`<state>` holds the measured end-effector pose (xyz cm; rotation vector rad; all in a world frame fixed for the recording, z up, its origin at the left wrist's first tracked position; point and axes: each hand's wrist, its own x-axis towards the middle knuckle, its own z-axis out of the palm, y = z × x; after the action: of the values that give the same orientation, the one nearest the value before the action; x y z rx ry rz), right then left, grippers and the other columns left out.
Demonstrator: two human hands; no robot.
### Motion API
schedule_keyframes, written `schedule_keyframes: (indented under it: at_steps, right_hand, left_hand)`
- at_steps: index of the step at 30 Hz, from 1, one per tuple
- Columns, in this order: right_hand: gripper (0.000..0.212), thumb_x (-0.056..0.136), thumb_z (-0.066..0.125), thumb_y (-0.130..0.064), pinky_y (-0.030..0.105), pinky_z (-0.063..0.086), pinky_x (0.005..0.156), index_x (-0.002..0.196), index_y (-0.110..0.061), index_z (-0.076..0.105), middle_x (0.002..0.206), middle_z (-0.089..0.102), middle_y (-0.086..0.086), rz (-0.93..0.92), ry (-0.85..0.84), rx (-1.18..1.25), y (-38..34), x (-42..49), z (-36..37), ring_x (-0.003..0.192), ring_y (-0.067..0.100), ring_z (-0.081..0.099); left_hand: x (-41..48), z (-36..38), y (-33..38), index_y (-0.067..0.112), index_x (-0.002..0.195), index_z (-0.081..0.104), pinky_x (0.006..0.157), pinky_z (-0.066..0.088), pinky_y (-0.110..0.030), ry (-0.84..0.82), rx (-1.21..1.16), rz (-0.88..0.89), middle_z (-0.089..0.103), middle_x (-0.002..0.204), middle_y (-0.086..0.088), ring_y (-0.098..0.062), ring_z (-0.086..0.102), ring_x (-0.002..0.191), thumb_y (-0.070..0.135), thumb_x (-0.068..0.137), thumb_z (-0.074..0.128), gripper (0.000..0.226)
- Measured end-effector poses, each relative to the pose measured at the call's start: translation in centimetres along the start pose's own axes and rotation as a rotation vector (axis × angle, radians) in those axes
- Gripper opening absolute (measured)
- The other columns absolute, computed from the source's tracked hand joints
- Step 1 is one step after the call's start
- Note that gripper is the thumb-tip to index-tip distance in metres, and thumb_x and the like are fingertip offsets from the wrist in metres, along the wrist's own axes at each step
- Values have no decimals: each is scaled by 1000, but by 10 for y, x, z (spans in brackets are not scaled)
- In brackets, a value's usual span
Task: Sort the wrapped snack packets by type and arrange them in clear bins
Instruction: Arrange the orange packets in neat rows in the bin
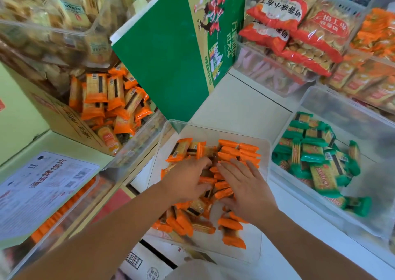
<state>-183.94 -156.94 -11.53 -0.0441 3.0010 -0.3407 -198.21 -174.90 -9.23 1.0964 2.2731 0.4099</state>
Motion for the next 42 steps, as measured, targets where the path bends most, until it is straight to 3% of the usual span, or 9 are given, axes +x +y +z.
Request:
schedule_keyframes:
  at_steps: [4, 11, 18, 23, 27, 29, 32, 37, 42]
  right_hand:
    - [87, 77, 68, -58, 55, 32, 118, 152, -22, 43, 144, 50, -5, -13, 23, 0, 0, -1, -2, 136, 23, 44]
    - [83, 80, 54, -62, 52, 32, 118, 153, -25, 41, 142, 47, -5, 52, -24, -4, -2, 2, -3, 136, 25, 42]
    - [83, 59, 87, -48, 45, 43, 106, 134, -23, 60, 123, 51, -1, 84, -17, 45, -9, 23, -3, 117, 27, 47]
    - [87, 65, 85, -53, 45, 45, 104, 142, -27, 54, 128, 49, -3, 89, -45, 91, -7, 24, -3, 122, 27, 44]
    - [86, 62, 87, -53, 45, 48, 102, 138, -23, 59, 126, 56, -4, 67, -20, 115, 0, 23, -11, 121, 26, 49]
    - [85, 60, 91, -49, 47, 51, 100, 135, -20, 63, 123, 60, -4, 42, 14, 110, 3, 19, -9, 117, 26, 54]
    - [81, 62, 89, -48, 45, 51, 101, 134, -21, 63, 124, 61, -5, 33, 57, 107, 7, 13, -5, 119, 24, 55]
    - [75, 74, 65, -63, 44, 45, 108, 137, -22, 59, 129, 56, -4, 1, 60, 43, 4, 9, -7, 124, 25, 50]
    - [76, 73, 72, -63, 43, 44, 110, 138, -26, 57, 130, 55, -7, 45, 37, 69, 3, 10, -11, 127, 22, 49]
  left_hand:
    - [-16, 9, 2, 28, 138, 49, 98, 28, -41, 40, 385, 133, 65, 124, 8, -18, 54, 116, 36, 94, 68, 48]
    - [-53, 3, -16, 23, 119, 67, 70, 55, -35, 373, 43, 164, 63, 101, 7, -16, 61, 93, 32, 90, 62, 30]
    - [-52, -22, -9, 27, 106, 66, 66, 48, -26, 566, -324, -127, 57, 91, 12, -7, 56, 79, 32, 89, 66, 18]
    - [-50, -28, -20, 21, 131, 61, 80, 58, -36, 509, -45, -294, 62, 118, 4, -19, 60, 106, 29, 91, 71, 43]
    - [-51, -19, 1, 12, 124, 63, 86, 55, -35, 640, 82, -57, 61, 122, -7, -24, 58, 107, 15, 87, 70, 37]
    - [-51, 3, 22, 20, 100, 63, 75, 56, -35, 364, 43, 18, 62, 104, 3, -20, 61, 95, 24, 94, 58, 10]
    - [-46, 38, 24, 21, 92, 61, 81, 55, -40, -22, 135, -64, 63, 102, 3, -23, 62, 101, 28, 94, 58, 7]
    - [-27, 41, 24, 18, 106, 67, 81, 57, -36, -74, 205, -150, 67, 108, -4, -25, 65, 100, 27, 89, 68, 20]
    - [-26, 36, 20, 22, 91, 62, 70, 47, -31, -139, -41, -214, 66, 97, -2, -23, 63, 92, 41, 84, 74, 24]
